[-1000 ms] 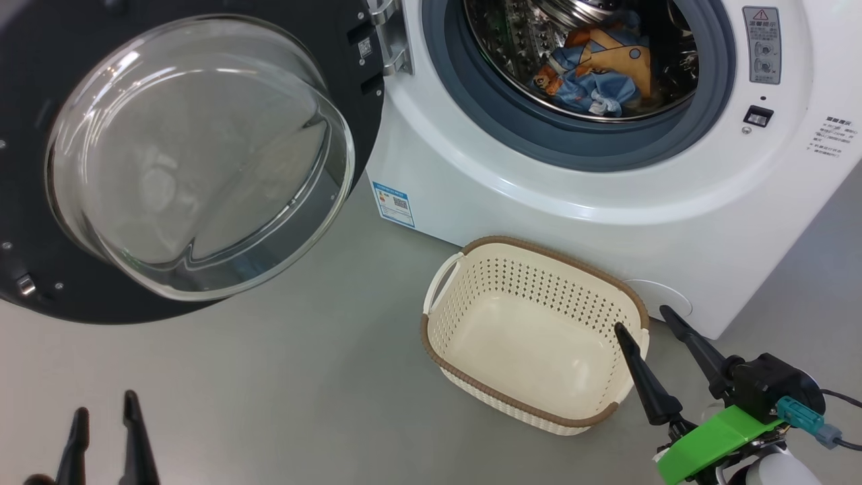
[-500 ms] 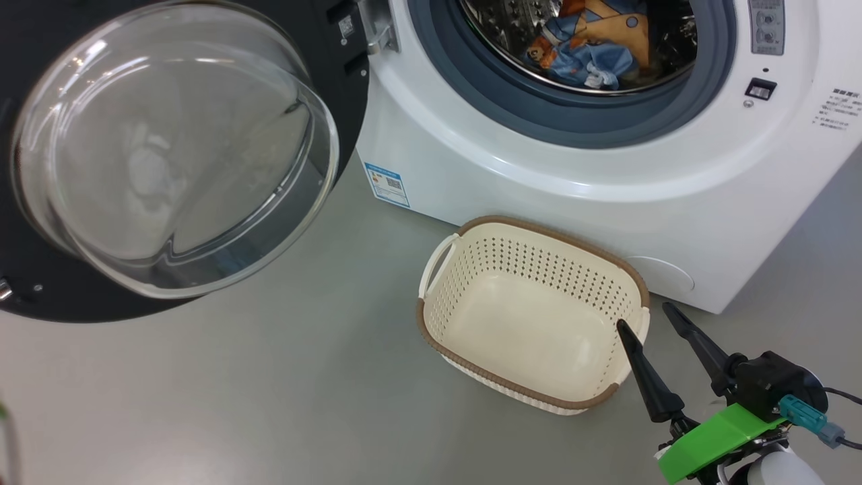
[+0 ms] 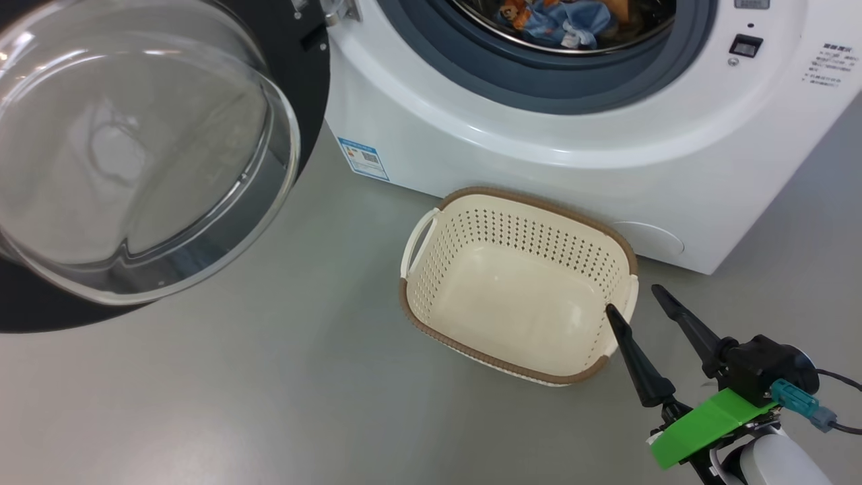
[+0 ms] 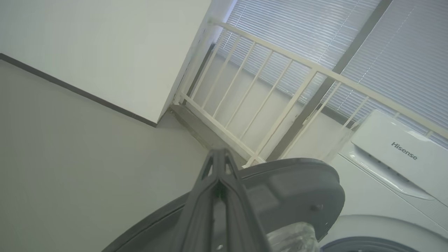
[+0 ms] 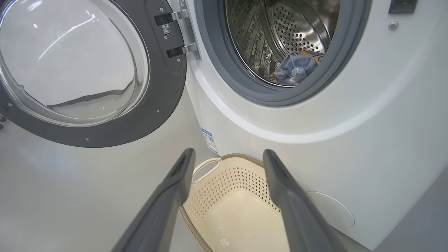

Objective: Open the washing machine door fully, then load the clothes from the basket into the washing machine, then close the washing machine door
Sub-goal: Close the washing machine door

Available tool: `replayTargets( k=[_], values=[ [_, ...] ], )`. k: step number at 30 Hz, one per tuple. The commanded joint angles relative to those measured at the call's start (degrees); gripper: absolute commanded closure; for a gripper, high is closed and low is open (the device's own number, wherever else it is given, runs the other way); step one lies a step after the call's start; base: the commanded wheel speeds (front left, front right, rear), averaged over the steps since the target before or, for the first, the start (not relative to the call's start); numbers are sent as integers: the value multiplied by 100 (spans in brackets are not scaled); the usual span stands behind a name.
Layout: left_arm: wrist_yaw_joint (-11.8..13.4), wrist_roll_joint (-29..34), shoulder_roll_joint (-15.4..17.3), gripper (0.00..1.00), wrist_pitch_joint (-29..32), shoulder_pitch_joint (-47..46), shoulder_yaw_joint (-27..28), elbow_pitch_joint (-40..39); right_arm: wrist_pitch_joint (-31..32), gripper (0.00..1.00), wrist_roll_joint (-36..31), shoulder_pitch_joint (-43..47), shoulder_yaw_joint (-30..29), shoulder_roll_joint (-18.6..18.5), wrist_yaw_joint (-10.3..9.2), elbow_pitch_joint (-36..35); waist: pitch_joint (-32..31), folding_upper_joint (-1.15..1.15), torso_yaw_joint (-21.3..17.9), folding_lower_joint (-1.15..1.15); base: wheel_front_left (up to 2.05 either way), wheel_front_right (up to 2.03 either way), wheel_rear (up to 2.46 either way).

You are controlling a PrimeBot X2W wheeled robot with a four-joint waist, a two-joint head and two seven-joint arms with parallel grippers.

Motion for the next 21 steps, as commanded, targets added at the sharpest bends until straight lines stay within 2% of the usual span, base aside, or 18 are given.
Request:
replayTargets(
  k=[1,10,15,21],
  values=[
    [-15,-177,547,100,329,-344,89,148,-27,0,25,-130,163,-35,52,-129,89,0,-73,0,0,0,0],
    [-13,-324,1262,100,1381,-1361,-295,1572,-27,0,32,-295,323,-127,52,-110,360,0,-209,0,0,0,0],
    [-11,-459,1385,100,1898,-1682,-439,2070,-27,0,37,-344,405,-174,52,-102,466,0,-261,0,0,0,0],
    [29,-540,1447,100,2075,-1822,-436,2362,-27,0,31,-412,472,-215,52,-105,585,0,-312,0,0,0,0]
  ],
)
